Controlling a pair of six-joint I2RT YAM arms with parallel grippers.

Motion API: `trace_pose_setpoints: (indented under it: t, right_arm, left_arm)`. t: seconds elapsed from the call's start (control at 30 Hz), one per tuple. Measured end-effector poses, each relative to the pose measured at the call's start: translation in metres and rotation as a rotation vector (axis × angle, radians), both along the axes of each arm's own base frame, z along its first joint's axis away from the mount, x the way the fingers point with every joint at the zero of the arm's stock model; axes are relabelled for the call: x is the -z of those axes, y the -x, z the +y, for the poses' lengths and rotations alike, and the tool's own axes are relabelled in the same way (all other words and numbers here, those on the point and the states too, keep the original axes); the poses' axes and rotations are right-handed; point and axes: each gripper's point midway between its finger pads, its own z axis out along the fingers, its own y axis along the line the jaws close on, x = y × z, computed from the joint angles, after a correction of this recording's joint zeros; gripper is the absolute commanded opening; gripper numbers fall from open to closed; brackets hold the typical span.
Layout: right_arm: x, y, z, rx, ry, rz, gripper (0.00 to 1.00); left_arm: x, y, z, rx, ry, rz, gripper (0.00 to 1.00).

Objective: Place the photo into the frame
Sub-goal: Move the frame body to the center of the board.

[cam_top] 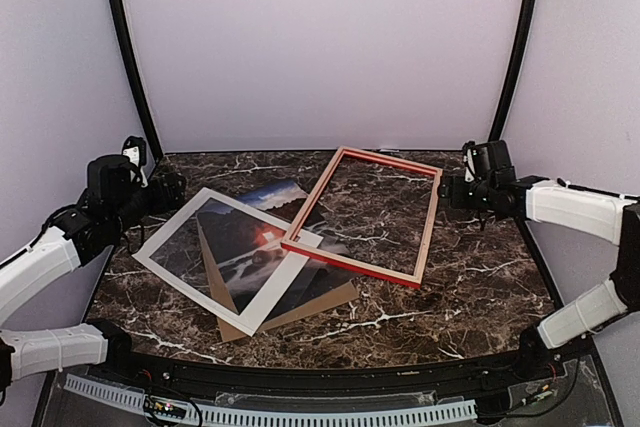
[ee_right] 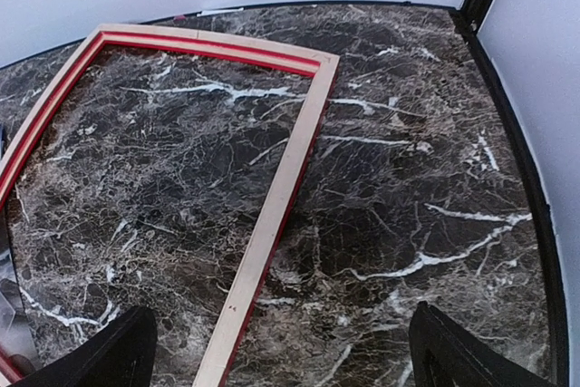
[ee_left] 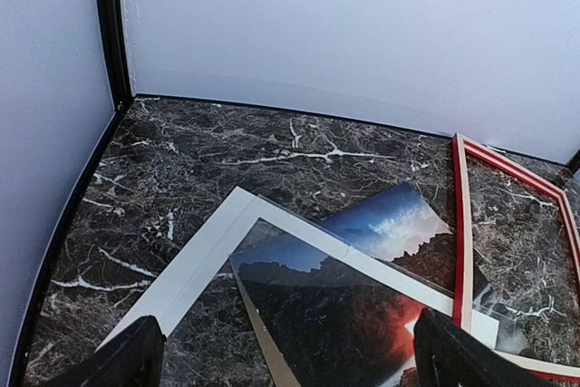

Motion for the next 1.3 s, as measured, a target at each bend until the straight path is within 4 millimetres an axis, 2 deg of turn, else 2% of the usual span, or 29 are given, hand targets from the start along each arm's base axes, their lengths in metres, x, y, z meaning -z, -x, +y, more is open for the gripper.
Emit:
trace_pose_setpoints:
  t: [0.2, 0.47, 0.67, 0.8, 0.97, 1.2, 1.3]
  right_arm:
    - [0.044, -0.021, 0.018, -0.002, 0.008, 0.119, 0.99]
    - [0.094, -0.041, 0.029, 0.007, 0.033, 0.246, 0.86]
    - [0.119, -0.041, 0.030, 0.006, 0.053, 0.307, 0.60]
    - [0.126, -0.039, 0.026, 0.000, 0.055, 0.332, 0.46]
    - [0.128, -0.040, 0.011, 0.008, 0.034, 0.351, 0.30]
    - [0.127, -0.023, -0.037, 0.077, 0.017, 0.385, 0.15]
    - [0.126, -0.015, -0.048, 0.092, 0.019, 0.399, 0.06]
  left_arm:
    - [0.004, -0.003, -0.006, 0.021, 0.019, 0.010, 0.99]
    - [0.005, -0.005, -0.012, 0.043, 0.047, 0.001, 0.99]
    - [0.009, -0.004, -0.018, 0.067, 0.057, 0.013, 0.99]
    - [0.009, -0.004, -0.021, 0.082, 0.061, 0.015, 0.99]
    - [0.015, -0.005, -0.024, 0.087, 0.056, 0.034, 0.99]
    - [0.031, -0.006, -0.026, 0.091, 0.039, 0.088, 0.99]
    - [0.032, -0.006, -0.027, 0.093, 0.039, 0.089, 0.99]
